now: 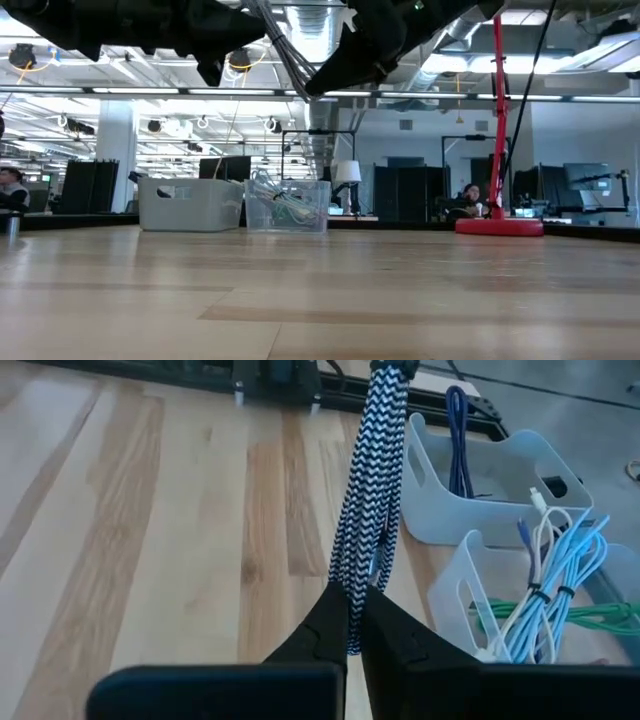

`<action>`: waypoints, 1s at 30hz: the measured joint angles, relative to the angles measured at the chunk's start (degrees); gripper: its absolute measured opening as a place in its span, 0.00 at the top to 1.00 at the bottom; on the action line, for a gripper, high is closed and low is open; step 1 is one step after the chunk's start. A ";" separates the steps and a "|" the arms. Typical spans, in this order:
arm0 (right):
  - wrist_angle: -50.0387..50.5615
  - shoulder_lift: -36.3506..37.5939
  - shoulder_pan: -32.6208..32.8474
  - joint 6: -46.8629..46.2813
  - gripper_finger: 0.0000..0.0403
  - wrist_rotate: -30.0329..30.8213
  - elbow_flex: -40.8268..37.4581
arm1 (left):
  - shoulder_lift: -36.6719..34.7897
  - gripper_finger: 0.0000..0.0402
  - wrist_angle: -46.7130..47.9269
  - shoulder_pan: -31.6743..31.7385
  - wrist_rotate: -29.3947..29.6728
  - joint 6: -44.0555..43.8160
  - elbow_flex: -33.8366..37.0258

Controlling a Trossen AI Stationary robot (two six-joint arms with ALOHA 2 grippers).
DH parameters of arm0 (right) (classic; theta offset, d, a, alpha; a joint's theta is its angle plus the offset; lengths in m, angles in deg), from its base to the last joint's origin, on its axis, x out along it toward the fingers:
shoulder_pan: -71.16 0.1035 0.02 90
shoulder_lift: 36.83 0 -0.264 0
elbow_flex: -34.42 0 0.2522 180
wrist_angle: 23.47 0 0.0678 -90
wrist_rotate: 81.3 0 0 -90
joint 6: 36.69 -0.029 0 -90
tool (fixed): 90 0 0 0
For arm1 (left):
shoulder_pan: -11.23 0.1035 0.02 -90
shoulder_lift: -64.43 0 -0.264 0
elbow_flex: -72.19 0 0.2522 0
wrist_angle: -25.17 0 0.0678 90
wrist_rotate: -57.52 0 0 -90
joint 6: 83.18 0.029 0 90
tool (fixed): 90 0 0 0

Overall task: Pick & Place USB Port
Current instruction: Put the black and white charge cable into the gray bin

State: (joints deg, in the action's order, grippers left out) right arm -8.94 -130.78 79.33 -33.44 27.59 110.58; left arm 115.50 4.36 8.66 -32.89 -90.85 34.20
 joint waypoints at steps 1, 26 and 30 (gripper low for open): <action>0.01 0.02 0.00 -0.09 1.00 -0.02 0.02 | 0.10 0.91 -0.46 0.00 -0.02 -0.01 0.00; -7.04 0.04 -2.69 -1.79 1.00 -4.61 0.02 | 0.43 0.64 -2.81 0.00 -0.02 -0.08 0.00; -6.97 0.04 -3.10 -1.79 1.00 -7.04 0.02 | 0.43 0.63 -4.49 0.00 -0.02 -0.08 0.00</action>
State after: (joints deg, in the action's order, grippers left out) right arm -15.91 -130.74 76.22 -35.23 20.55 110.60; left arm 115.93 -0.13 8.66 -32.91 -90.93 34.20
